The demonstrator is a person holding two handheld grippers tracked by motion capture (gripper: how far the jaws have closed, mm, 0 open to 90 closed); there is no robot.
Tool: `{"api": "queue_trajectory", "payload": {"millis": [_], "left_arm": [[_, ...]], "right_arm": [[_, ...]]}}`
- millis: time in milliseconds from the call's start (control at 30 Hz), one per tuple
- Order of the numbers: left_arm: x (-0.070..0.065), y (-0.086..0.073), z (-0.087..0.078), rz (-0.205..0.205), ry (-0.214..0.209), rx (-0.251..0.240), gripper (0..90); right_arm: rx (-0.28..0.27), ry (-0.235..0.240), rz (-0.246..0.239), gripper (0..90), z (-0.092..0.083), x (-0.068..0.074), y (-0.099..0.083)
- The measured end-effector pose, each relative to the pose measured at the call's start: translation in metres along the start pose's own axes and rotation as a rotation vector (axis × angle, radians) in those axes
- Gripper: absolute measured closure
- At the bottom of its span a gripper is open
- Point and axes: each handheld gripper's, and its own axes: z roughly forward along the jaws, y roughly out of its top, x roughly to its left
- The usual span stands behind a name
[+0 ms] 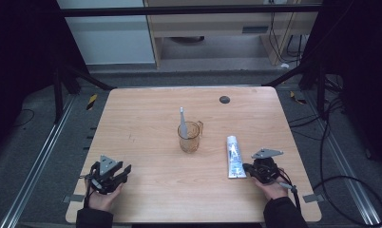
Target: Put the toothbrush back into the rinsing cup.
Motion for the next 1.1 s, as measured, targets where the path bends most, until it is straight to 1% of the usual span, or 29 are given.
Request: {"api": "queue_trajectory", "payload": {"millis": [300,567,733,933,1100], "left_arm": [[0.0,0.0,0.001,0.002,-0.001,0.003,61.1],[0.0,0.001,0.001,0.002,0.003,0.004,61.5],[0.0,0.001,0.001,0.0,0.003,0.007,62.0],[0.0,0.001,0.001,-0.007,0.0,0.013,62.3],[0.001,0.001,0.001,-0.009,0.001,0.016,62.7]], "right_arm": [[-0.007,0.036,-0.006,90.0,0.005,0.007,0.002],[-0.015,0.059,-0.025,90.0,0.012,0.016,0.008],[-0.023,0.074,-0.022,90.0,0.017,0.021,0.011],[-0.028,0.081,-0.026,90.0,0.021,0.024,0.015],[-0.06,0.065,-0.007,90.0,0.013,0.02,0.016]]}}
